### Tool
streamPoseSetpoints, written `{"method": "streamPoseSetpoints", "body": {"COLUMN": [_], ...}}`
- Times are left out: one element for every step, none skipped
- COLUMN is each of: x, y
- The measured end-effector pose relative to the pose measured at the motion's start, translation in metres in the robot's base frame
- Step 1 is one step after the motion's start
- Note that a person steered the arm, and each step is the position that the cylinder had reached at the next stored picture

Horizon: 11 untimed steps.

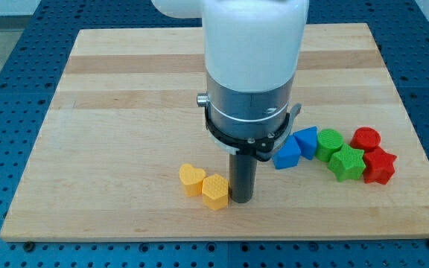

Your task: Separate the blue blocks from each other

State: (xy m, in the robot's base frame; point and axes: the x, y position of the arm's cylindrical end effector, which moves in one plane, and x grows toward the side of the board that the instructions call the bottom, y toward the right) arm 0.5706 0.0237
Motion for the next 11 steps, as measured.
{"method": "streamPoseSetpoints", "body": {"x": [-0.024,-0.030,-0.030,-0.041,-0.063,-0.081,-0.098,-0.107,-0.105,-0.090,-0.076], "y": [0.017,0.051,0.079,0.101,0.102,0.102,0.102,0.095,0.088,0.075,0.061]}}
